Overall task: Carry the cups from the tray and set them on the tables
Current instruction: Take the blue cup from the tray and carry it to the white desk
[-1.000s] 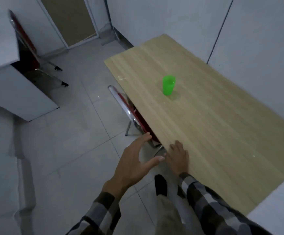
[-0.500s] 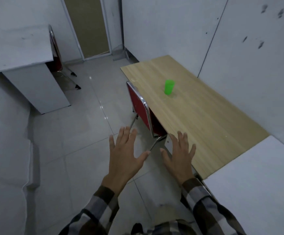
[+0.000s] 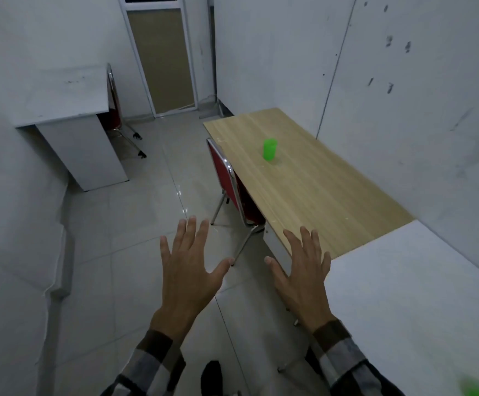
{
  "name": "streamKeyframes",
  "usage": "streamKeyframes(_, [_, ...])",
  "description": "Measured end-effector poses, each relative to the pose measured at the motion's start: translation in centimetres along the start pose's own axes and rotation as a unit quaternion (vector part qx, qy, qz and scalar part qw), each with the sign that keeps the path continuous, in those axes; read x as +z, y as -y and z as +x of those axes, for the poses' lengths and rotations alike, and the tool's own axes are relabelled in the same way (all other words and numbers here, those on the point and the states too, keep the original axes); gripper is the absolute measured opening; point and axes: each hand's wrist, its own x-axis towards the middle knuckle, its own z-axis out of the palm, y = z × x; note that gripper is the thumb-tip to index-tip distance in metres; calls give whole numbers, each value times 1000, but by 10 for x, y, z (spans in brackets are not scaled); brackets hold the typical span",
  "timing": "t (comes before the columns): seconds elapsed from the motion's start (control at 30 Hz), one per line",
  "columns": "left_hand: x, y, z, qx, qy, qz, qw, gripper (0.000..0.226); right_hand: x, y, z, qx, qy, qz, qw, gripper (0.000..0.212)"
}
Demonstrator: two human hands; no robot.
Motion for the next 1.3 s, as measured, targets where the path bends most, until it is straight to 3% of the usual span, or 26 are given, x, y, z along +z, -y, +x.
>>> streamKeyframes(0.4, [10,-112,-208,-82,23,-81,993,108,-110,-94,-149,-11,25,30,999,69])
streamKeyframes(0.83, [-50,-178,-381,-126,-19,-130,983,95,-183,-128,-301,-15,18,88,996,68])
streamKeyframes(1.17, [-70,-208,-589,-166,-32,-138,976,88,-258,-146,-485,-45,40,71,996,70])
streamKeyframes(1.3, [-85,-233,-664,-188,-73,-190,961,86,-296,-147,-534,-80,40,81,993,69])
